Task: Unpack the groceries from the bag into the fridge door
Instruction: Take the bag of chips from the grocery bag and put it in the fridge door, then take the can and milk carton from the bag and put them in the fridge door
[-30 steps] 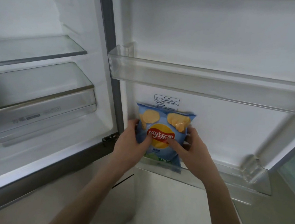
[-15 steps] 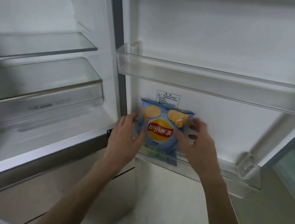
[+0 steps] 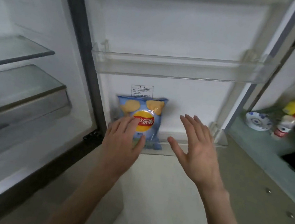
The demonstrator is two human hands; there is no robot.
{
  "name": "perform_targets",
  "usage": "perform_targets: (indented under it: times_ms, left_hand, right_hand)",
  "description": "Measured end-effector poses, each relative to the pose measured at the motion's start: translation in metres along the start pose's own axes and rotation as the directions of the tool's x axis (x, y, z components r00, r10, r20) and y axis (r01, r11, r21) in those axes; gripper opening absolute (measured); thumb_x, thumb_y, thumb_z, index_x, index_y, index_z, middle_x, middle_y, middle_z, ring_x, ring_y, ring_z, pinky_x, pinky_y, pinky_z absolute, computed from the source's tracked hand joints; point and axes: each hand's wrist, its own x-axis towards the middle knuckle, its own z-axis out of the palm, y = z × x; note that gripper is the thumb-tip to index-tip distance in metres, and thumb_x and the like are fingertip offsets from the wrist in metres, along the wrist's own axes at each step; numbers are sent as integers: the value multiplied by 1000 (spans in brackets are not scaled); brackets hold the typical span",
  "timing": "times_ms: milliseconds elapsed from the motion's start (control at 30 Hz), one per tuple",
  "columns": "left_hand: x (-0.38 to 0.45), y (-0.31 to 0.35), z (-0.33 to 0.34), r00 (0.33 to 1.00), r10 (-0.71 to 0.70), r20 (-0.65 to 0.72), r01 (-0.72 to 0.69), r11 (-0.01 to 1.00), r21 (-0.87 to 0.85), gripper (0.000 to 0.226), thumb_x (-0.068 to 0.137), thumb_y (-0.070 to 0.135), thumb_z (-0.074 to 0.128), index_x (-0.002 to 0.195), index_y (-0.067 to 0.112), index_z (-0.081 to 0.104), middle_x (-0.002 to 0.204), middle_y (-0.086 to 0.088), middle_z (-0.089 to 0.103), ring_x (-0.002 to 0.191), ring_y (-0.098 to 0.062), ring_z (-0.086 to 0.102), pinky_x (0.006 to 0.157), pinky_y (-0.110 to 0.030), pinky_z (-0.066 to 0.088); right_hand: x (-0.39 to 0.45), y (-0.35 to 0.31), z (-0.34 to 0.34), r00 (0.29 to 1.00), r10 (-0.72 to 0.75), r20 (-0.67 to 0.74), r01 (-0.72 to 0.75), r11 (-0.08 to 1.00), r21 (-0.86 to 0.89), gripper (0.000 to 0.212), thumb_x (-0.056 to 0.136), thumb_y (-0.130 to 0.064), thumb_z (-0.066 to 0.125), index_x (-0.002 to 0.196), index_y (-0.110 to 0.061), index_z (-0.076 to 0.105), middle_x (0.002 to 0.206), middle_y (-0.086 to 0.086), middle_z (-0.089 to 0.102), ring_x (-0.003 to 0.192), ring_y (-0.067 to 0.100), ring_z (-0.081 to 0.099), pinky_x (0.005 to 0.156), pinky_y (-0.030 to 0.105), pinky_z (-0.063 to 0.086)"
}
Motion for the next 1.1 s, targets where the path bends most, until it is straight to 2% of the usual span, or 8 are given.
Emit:
perform_targets:
  times_ms: [167,267,433,567,767,933,1100]
  left_hand:
    - [-18,33,14,977,209,-39,-212,972,-98,48,98,44,55,135,14,60,131,-6,63,122,-29,57,100,-42,48]
    - [-29,62,25,948,316,-21,-316,937,-152,45,98,41,56,132,12,61,128,-7,64,121,-31,58,100,-46,50]
    - [-49,120,41,874,486,15,-469,850,-240,43,99,41,55,132,13,61,126,-5,63,117,-31,60,98,-45,49]
    - [-73,173,49,804,595,-16,-565,755,-332,43,99,39,57,132,12,62,127,-6,64,118,-31,60,100,-44,49]
    - [-130,263,64,693,721,-17,-638,602,-480,45,100,39,56,133,10,63,127,-7,65,119,-30,60,103,-43,49]
    - [-199,348,68,603,798,4,-597,454,-661,44,100,39,56,135,12,62,131,-3,65,122,-25,60,105,-41,48]
    - [-282,418,75,471,882,11,-629,345,-697,44,101,39,55,134,11,63,130,-3,66,121,-24,60,105,-39,48]
  right_hand:
    - [-58,-2,-30,988,141,-64,-150,973,-175,68,101,-55,54,154,-13,47,160,6,48,154,26,37,122,53,33]
    - [-96,0,-55,969,235,-80,-248,932,-263,67,101,-57,53,152,-13,49,156,5,52,152,24,38,123,49,33]
    - [-155,9,-101,916,360,-178,-400,851,-340,64,100,-55,56,148,-13,52,150,4,55,149,27,43,119,50,38]
    - [-205,16,-139,863,432,-263,-505,770,-390,64,100,-55,56,149,-14,51,152,3,55,150,25,42,120,48,36]
    - [-296,23,-200,726,566,-391,-688,605,-401,65,101,-56,53,152,-17,47,152,1,55,146,23,46,121,44,37]
    - [-388,23,-257,580,658,-480,-814,449,-369,65,102,-55,53,153,-17,45,151,-1,55,142,22,49,117,40,41]
    - [-478,22,-301,427,693,-581,-904,305,-301,64,102,-55,51,152,-15,47,149,1,57,139,22,52,115,38,43]
